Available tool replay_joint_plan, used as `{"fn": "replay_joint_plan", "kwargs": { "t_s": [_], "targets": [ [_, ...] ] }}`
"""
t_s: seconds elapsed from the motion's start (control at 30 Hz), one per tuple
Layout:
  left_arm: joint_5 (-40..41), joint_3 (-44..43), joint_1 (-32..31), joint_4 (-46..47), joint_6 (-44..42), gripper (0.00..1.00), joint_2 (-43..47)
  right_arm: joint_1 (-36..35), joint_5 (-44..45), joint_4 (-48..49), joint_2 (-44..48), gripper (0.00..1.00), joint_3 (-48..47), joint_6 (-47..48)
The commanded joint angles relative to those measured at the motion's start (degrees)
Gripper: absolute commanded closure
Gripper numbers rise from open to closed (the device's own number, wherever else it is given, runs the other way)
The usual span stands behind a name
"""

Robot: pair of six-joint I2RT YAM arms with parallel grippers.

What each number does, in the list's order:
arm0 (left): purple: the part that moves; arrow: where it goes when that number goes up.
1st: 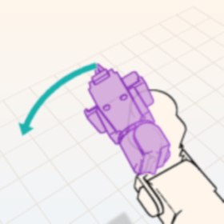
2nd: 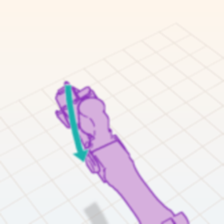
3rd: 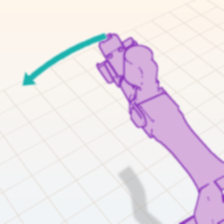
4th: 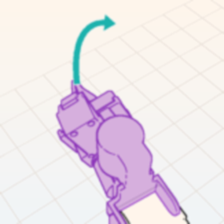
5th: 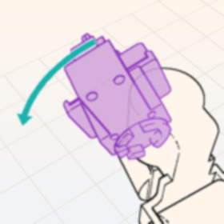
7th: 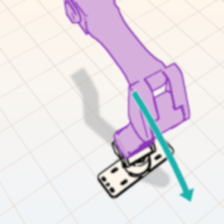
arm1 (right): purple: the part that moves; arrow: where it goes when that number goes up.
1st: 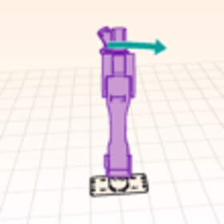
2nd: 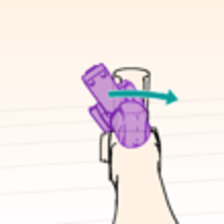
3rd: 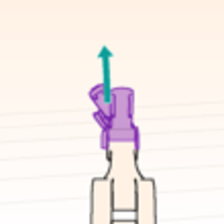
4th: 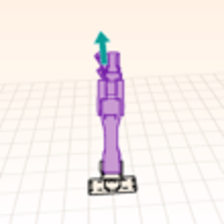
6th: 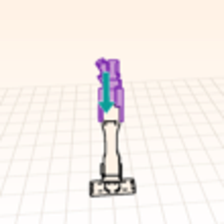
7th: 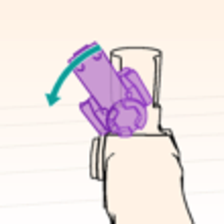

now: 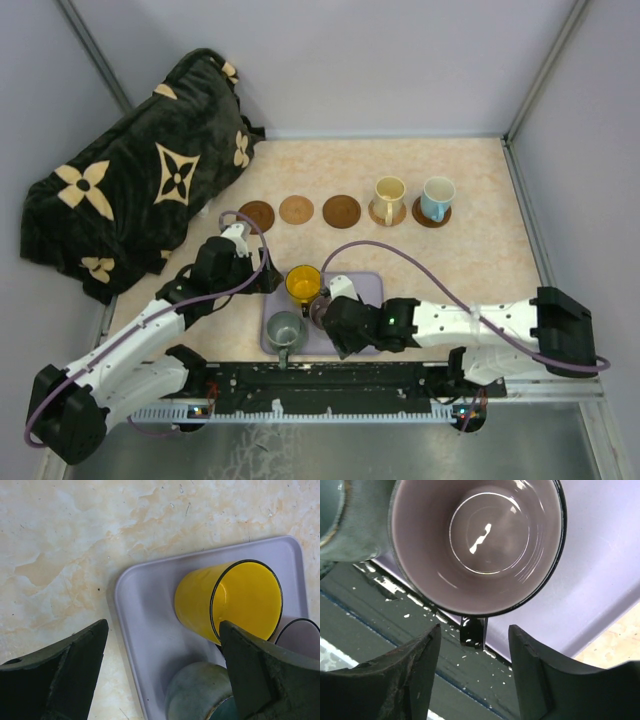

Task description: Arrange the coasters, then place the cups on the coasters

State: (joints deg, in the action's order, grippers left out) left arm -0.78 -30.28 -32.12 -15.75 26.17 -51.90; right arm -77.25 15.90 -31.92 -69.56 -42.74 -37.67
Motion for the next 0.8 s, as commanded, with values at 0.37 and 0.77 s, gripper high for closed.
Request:
{"fn": "replay_joint_plan", "kwargs": {
  "t_s": [0.37, 0.77],
  "targets": [
    [0.8, 0.39, -0.4, 0.89, 0.37, 0.02, -0.09, -0.53, 4.58, 1.77, -7.34, 0.52, -3.2, -1.88],
    [0.6, 0.62, -0.4, 2.03, 0.37, 0.02, -1.58, -0.47, 6.14, 3.76, -7.2, 0.58, -3.93, -1.44]
  ]
}}
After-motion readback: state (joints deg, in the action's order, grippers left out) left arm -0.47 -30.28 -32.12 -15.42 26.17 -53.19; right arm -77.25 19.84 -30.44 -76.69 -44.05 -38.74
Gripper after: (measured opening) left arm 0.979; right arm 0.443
